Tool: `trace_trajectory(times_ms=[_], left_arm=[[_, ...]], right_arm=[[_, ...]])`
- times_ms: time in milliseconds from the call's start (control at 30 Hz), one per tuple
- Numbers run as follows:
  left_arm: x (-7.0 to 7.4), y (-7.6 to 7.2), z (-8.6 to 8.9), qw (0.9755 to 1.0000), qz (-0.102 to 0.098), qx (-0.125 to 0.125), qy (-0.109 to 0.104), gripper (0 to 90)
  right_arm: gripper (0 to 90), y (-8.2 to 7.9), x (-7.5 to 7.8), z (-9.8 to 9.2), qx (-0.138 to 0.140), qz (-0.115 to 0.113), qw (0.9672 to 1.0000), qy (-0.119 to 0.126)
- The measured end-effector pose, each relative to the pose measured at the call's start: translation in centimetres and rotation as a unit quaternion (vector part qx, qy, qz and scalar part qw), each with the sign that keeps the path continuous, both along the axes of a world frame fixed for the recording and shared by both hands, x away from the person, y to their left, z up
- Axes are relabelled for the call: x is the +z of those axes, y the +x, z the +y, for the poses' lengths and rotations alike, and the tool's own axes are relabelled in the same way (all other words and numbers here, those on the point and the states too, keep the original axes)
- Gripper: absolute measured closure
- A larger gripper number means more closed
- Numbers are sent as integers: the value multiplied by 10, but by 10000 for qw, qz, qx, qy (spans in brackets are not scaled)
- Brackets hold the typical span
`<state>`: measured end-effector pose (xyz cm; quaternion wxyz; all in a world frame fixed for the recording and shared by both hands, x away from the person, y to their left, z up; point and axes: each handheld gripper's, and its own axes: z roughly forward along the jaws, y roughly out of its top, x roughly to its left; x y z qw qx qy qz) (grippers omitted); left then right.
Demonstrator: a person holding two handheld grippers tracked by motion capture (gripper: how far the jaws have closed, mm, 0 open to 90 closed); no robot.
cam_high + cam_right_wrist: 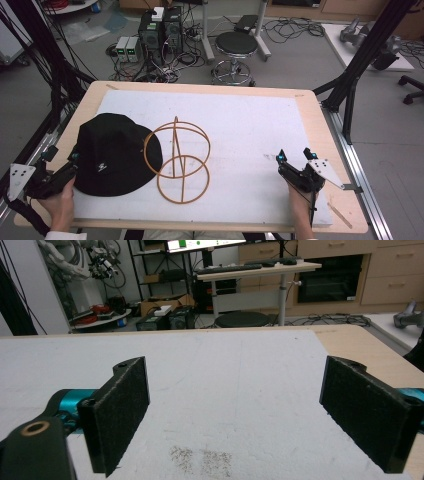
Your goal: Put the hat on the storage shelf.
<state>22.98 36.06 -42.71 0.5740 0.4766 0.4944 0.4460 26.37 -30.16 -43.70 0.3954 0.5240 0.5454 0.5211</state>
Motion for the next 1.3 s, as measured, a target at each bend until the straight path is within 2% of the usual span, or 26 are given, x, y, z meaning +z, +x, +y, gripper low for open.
trace_trajectory(times_ms=[133,500,633,733,867,933,1133,1300], left_arm=[[6,-1,-2,9999,-103,-128,-44,255],[15,0,-9,9988,-157,-456,-60,255],[18,2,-13,9981,-102,-610,-2,254],[18,5,-16,9970,20,-772,40,248],[17,8,-21,9957,180,-891,183,249],[17,8,-22,9952,219,-935,184,248],[18,8,-22,9954,226,-918,162,250],[19,7,-22,9950,126,-982,97,251]], right_arm=[[117,0,0,0,14,18,10000,10],[117,-1,0,1,21,-35,10000,-48],[117,-1,0,1,25,-29,10000,-70],[117,-1,0,1,25,-28,10000,-57],[117,-1,0,1,35,-23,10000,-58],[117,-1,0,1,36,-18,10000,-61],[116,-1,0,1,41,-17,10000,-58],[117,-1,0,1,38,-24,10000,-61]])
